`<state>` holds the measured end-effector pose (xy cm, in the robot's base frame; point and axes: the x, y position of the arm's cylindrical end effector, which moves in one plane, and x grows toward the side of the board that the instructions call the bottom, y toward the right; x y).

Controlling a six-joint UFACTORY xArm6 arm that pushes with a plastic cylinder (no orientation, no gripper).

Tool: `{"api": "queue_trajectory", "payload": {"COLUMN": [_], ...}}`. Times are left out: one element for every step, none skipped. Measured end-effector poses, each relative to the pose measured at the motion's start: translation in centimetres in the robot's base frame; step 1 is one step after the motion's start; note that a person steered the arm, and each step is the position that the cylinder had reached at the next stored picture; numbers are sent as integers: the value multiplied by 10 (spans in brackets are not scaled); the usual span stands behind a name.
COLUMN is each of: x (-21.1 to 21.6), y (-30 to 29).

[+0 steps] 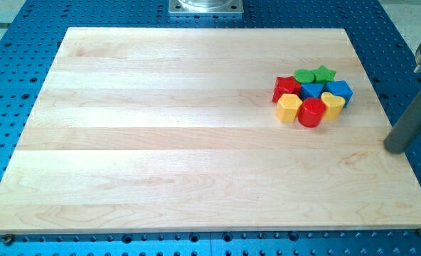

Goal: Locate your arm at the right side of the blue cube

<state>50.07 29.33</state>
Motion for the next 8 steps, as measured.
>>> {"api": "queue_trajectory", "payload": {"x": [2, 2, 8, 23, 34, 27, 18, 5], "y": [0, 0, -1, 5, 20, 34, 52, 52]}}
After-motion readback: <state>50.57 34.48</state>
